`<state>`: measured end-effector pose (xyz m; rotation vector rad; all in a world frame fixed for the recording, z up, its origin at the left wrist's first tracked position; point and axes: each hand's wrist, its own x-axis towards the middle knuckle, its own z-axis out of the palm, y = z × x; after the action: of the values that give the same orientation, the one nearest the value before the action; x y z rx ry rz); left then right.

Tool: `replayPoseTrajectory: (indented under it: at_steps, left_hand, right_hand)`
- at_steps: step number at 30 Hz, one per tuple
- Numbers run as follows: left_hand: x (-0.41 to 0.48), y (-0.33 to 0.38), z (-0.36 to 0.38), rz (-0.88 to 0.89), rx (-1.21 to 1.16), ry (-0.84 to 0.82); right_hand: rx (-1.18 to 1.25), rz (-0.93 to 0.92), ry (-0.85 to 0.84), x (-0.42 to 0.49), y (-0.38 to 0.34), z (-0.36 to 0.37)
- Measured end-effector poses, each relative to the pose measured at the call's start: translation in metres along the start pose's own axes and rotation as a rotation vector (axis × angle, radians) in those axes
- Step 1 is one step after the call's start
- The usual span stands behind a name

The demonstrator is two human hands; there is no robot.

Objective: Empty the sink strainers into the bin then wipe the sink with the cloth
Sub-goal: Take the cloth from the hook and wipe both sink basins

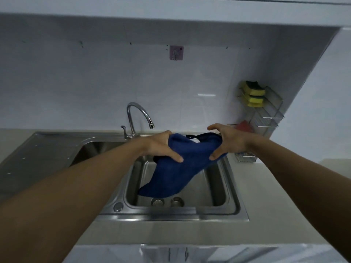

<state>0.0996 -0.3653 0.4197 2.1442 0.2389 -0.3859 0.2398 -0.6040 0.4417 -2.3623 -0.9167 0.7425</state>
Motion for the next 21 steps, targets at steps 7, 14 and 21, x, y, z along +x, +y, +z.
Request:
replayPoseTrajectory:
  at_steps: [7, 14, 21]
  left_hand:
    - [-0.046, -0.021, -0.008, -0.215, 0.167, 0.160]
    - [-0.090, -0.052, -0.039, -0.199, -0.403, 0.378]
    - [-0.133, -0.091, -0.096, -0.137, -0.651, 0.450]
  right_hand:
    - [0.321, 0.005, 0.017, 0.007, -0.006, 0.028]
    - [0.617, -0.081, 0.059, 0.021, -0.058, 0.046]
    - [0.711, -0.057, -0.067, 0.050, -0.128, 0.061]
